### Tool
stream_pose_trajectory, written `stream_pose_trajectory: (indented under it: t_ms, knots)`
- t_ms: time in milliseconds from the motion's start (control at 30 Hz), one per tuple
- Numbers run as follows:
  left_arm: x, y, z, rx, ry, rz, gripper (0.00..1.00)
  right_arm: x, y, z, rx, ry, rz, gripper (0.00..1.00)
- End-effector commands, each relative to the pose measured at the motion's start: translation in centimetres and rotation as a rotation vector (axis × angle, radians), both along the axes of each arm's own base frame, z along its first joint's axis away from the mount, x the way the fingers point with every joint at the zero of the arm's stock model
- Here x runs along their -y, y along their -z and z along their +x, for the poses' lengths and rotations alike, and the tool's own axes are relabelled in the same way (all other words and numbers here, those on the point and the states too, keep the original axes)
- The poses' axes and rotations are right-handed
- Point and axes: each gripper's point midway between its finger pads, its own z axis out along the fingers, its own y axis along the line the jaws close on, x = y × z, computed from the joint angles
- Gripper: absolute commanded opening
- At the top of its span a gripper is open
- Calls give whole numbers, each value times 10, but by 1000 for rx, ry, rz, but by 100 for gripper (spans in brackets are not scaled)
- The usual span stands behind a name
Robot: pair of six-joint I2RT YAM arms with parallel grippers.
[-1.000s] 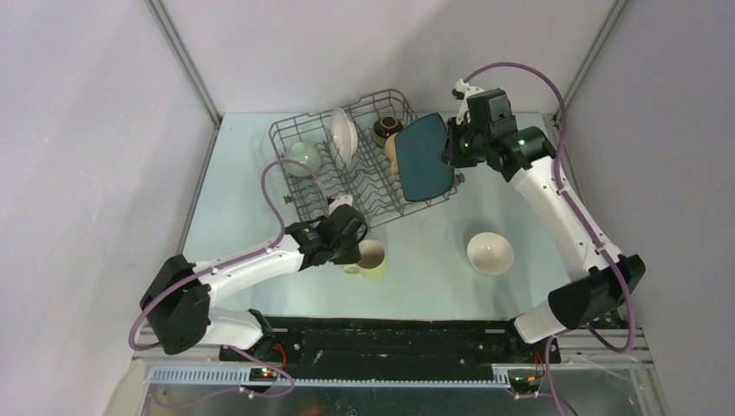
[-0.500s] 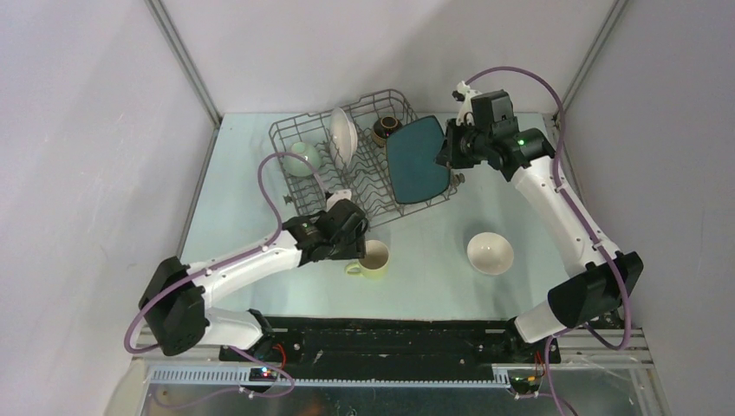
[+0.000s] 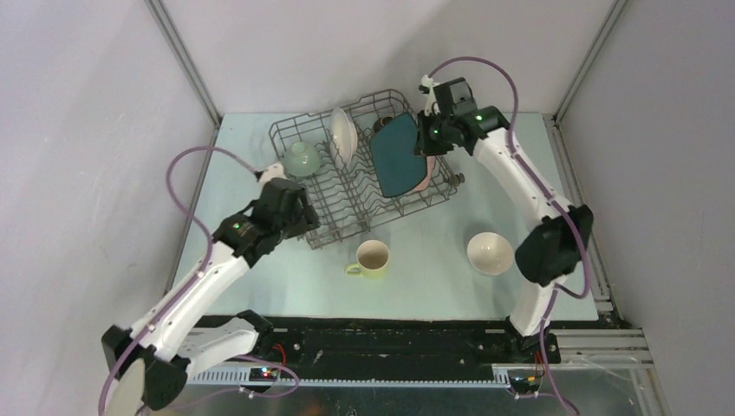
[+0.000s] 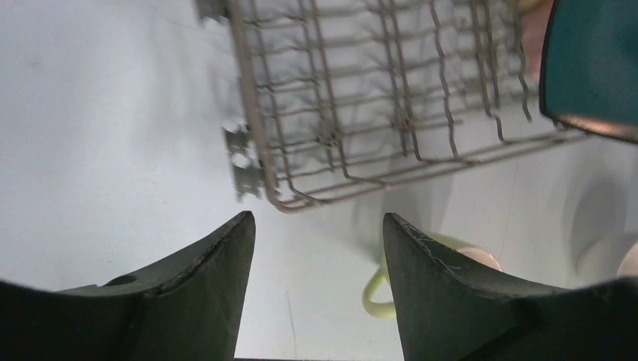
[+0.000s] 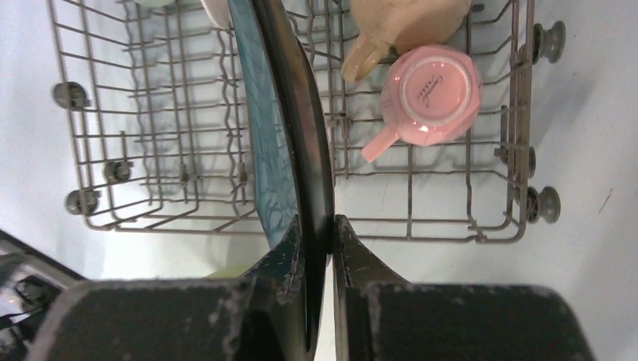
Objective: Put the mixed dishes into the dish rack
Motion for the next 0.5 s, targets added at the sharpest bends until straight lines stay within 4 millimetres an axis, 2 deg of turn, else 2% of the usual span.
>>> stream_pose_trajectory:
  t_ms: [0, 33, 67, 100, 133, 167, 200, 233, 467]
  knots:
    - [-44, -9, 2, 55, -121, 13, 69, -26, -34, 33, 146, -25, -5, 0]
    - [-53, -10, 4, 60, -152, 10, 69, -31, -41, 35, 157, -32, -6, 0]
    - [-57, -11, 3, 64, -160, 8, 69, -34, -26, 39, 130, -32, -36, 0]
    - [-65, -11, 4, 66, -187, 13, 69, -40, -33, 42, 149, -40, -34, 0]
    - [-70, -11, 2, 67, -201, 21, 69, -43, -18, 46, 121, -40, -59, 0]
    - [-80, -11, 1, 67, -238, 47, 69, -48, -22, 49, 135, -46, -57, 0]
    - [-84, -12, 0, 79, -254, 53, 69, -50, -10, 51, 110, -49, -75, 0]
    - [-88, -14, 1, 95, -272, 62, 69, -55, -7, 54, 108, -54, -78, 0]
    - [-87, -6, 3, 81, -263, 71, 69, -66, 14, 58, 73, -63, -98, 0]
